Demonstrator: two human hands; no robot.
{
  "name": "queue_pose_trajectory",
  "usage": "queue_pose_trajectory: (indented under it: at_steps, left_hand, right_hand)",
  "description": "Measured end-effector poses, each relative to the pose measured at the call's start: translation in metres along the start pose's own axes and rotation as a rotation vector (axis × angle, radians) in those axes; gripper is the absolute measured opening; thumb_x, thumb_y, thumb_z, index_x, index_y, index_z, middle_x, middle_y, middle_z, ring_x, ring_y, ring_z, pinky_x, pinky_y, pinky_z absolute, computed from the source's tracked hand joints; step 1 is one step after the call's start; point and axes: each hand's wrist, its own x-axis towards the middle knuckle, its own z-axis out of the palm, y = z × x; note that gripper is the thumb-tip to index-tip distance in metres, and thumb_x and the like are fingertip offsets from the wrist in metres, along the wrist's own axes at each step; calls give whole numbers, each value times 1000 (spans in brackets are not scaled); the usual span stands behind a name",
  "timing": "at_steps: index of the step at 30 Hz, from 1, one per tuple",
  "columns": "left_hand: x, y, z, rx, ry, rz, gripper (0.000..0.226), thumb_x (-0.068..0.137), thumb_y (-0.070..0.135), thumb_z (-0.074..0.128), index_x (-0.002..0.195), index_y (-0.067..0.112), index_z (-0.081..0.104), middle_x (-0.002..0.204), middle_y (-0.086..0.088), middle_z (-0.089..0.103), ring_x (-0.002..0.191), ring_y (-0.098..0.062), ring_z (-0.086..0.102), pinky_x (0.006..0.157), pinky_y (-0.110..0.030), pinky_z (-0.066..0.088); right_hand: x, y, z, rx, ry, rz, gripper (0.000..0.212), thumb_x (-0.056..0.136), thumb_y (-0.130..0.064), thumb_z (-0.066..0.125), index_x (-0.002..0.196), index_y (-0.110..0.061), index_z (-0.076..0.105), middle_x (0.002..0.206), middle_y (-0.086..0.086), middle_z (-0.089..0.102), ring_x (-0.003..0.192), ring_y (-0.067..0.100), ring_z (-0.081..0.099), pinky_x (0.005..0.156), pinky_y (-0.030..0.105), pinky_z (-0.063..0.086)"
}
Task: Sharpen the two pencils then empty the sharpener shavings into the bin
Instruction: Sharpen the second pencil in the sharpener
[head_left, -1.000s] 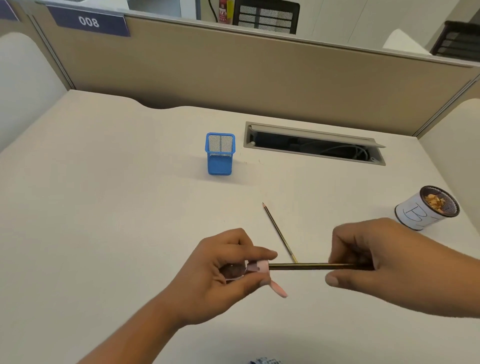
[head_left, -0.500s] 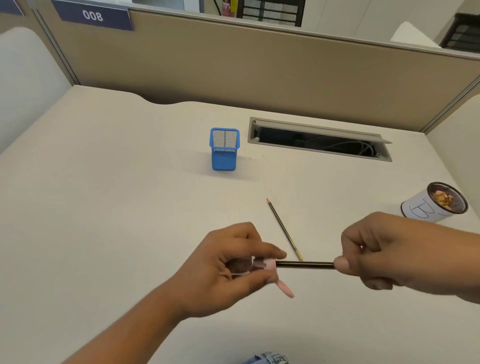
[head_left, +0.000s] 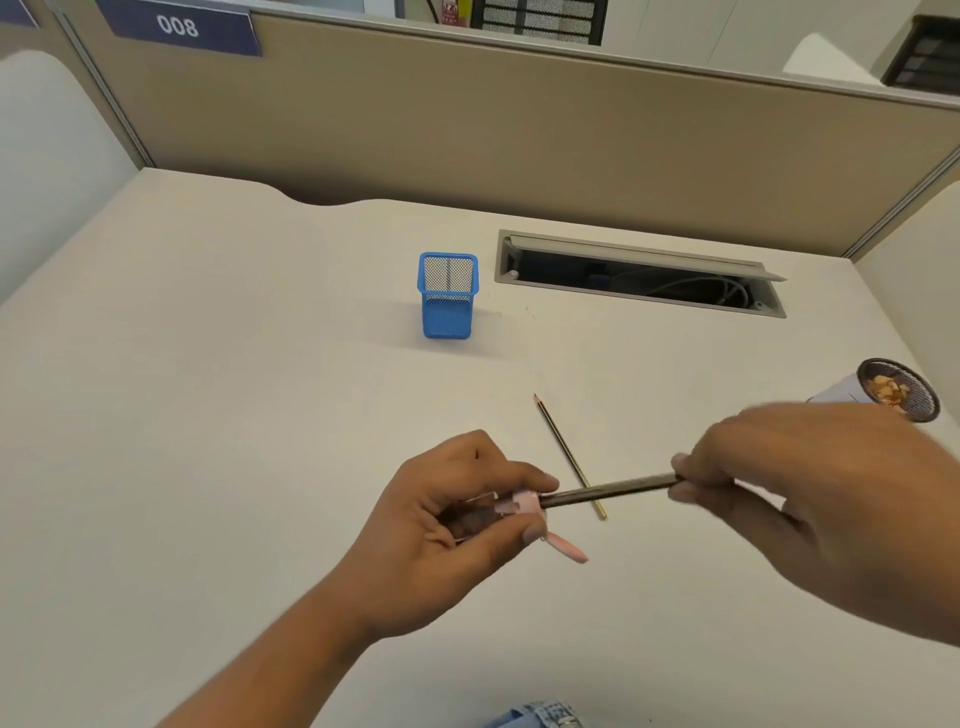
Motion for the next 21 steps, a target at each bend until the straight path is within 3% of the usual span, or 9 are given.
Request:
queue_pose_trajectory:
  at_steps: [3, 5, 9, 11, 13, 15, 17, 19, 21]
  left_hand:
    - [1, -1, -3, 148, -89, 34, 22, 86, 24, 73, 108, 27, 75, 86, 7, 59, 58, -24, 54, 55, -17, 40]
    - [2, -1, -3, 189, -119, 47, 23, 86, 23, 74, 108, 26, 75, 86, 12, 58, 59, -15, 53, 58, -12, 38]
    - [4, -2, -5, 104, -88, -28, 22, 85, 25, 73, 107, 26, 76, 84, 6, 59, 63, -15, 53, 56, -17, 39]
    - [3, -1, -2, 26, -62, -55, 22, 85, 27, 73, 106, 27, 76, 86, 1, 62, 71, -23, 60, 57, -31, 46]
    - [2, 1, 1, -35, -25, -57, 21, 85, 28, 72, 105, 30, 75, 87, 2, 63, 78, -28, 64, 63, -42, 51]
    - [2, 3, 1, -16, 5, -35, 22, 85, 27, 72, 106, 32, 75, 88, 2, 62, 77, -30, 64, 62, -43, 51]
    - [1, 4, -2, 74, -6, -3, 24, 85, 23, 73, 108, 29, 74, 87, 4, 60, 70, -23, 62, 55, -33, 49]
    - [1, 7, -5, 160, -68, 44, 25, 84, 19, 75, 109, 23, 75, 86, 10, 58, 65, -9, 58, 57, -14, 43]
    - [0, 8, -6, 170, -129, 70, 26, 84, 15, 77, 110, 17, 75, 86, 7, 57, 65, -2, 56, 62, -7, 41]
  right_hand:
    - [5, -5, 1, 524, -362, 609, 23, 83, -54, 66, 71, -35, 63, 56, -10, 66, 42, 7, 47, 43, 19, 39]
    - [4, 0, 5, 610, -434, 659, 21, 83, -51, 68, 70, -35, 64, 56, -9, 68, 42, 6, 46, 44, 20, 38]
    - [2, 0, 2, 149, -194, 267, 21, 76, -62, 63, 85, -45, 55, 79, -29, 64, 59, 2, 58, 41, 12, 40]
    - [3, 4, 1, -92, -18, -47, 13, 88, -35, 70, 89, -36, 57, 76, -15, 64, 52, 9, 56, 40, 26, 46]
    - [5, 7, 3, -248, 107, -305, 4, 88, -14, 70, 87, -15, 67, 80, -1, 69, 54, 26, 60, 42, 37, 49]
    - [3, 7, 5, -244, 115, -304, 8, 92, -18, 65, 85, -16, 69, 78, 2, 72, 56, 29, 62, 44, 38, 50]
    - [5, -3, 6, -5, -49, 26, 16, 92, -40, 58, 79, -32, 62, 67, -8, 70, 50, 11, 59, 41, 29, 46]
    - [9, -5, 5, 573, -360, 544, 22, 76, -52, 68, 71, -31, 64, 60, -7, 69, 41, 6, 48, 39, 19, 37]
    - [5, 1, 9, 918, -567, 779, 28, 65, -52, 74, 68, -26, 68, 62, 1, 72, 40, 8, 42, 40, 18, 33]
